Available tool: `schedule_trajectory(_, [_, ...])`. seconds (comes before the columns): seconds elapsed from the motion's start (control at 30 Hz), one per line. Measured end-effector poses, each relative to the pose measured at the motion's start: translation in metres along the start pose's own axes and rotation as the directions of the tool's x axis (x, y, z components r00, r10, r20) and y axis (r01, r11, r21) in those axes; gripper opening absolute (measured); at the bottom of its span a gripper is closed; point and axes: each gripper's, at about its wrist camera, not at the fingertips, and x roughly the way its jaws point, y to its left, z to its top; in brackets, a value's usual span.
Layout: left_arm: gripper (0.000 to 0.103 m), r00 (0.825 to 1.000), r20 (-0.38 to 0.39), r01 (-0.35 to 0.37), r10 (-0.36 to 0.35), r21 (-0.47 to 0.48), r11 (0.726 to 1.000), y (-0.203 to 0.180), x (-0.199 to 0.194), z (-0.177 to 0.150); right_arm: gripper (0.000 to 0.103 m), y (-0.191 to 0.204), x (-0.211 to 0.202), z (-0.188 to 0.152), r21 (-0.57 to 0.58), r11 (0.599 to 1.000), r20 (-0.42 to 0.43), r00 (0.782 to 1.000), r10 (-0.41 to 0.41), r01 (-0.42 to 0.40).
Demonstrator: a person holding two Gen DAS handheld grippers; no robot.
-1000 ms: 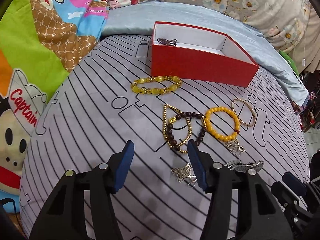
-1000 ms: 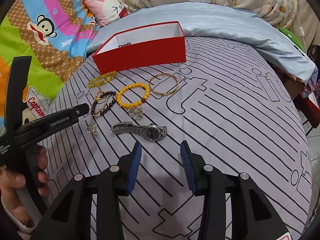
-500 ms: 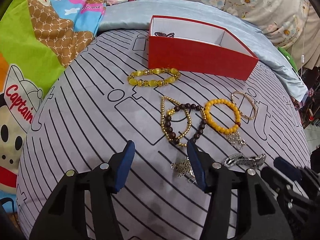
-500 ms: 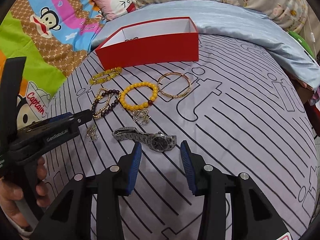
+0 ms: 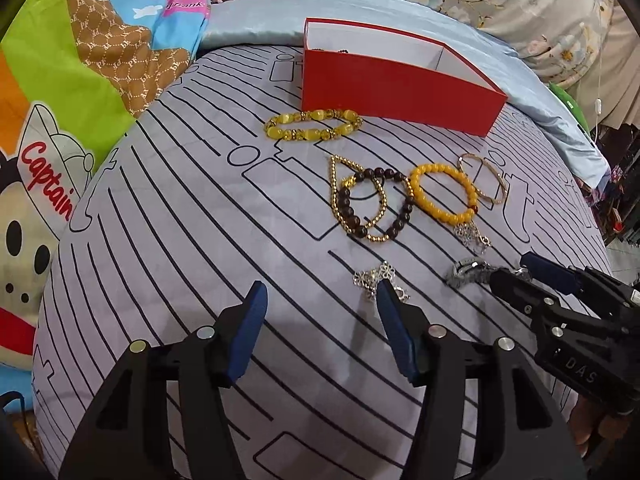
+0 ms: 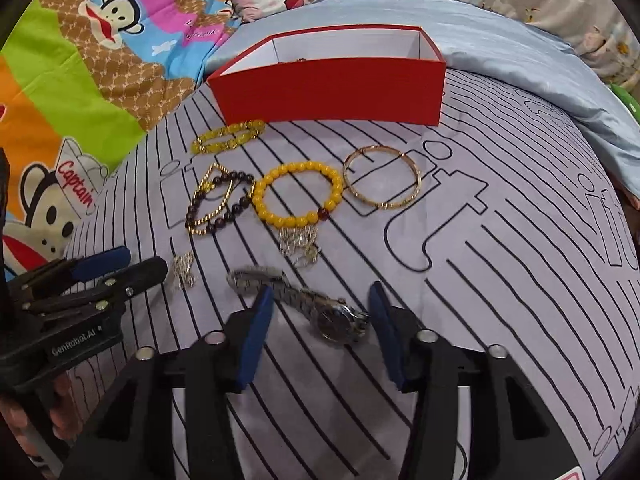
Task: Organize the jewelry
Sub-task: 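Grasp the silver watch with the right tool while the left tool grasps the silver charm bracelet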
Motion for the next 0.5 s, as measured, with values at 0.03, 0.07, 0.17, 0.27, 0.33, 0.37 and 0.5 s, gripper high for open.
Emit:
schedule_trajectory(0.03, [0.056,1.0,-0.001,0.004,-0.004,0.002,1.0,-0.001,0.0,-0.002,0.027,0.0,-0.001,-0.003,-0.005,1.0,-0.004,1.0,0.0,0.0])
schedule_trajectory(0.07, [0.056,1.0,-0.003,0.007,-0.007,0.007,1.0,-0.002,0.0,-0.003,0.026,-0.001,-0.002,-0.007,-0.002,1.0,-0.011,1.0,0.01,-0.01])
schedule_trajectory(0.17, [0.056,1.0,-0.009,0.016,-0.016,0.026,1.0,-0.008,0.001,-0.007,0.021,-0.002,-0.007,-0.016,0.014,0.999,-0.019,0.999,0.039,-0.039])
schedule_trajectory(0.27, [0.056,1.0,-0.011,0.018,-0.017,0.04,0.999,-0.014,0.002,-0.009,0.021,0.001,-0.011,-0.023,0.015,0.999,-0.027,0.998,0.052,-0.051])
schedule_trajectory(0.33, [0.057,1.0,-0.012,0.024,-0.023,0.048,0.999,-0.018,0.002,-0.01,0.022,0.004,-0.012,-0.026,0.007,0.998,-0.032,0.998,0.055,-0.055])
schedule_trajectory(0.37, [0.057,1.0,-0.012,0.025,-0.024,0.051,0.998,-0.019,0.002,-0.009,0.022,0.006,-0.011,-0.026,0.003,0.998,-0.034,0.998,0.056,-0.056])
schedule_trajectory(0.5, [0.057,1.0,-0.013,0.025,-0.024,0.059,0.998,-0.023,0.003,-0.01,0.024,0.011,-0.008,-0.023,-0.01,0.999,-0.027,0.998,0.048,-0.049])
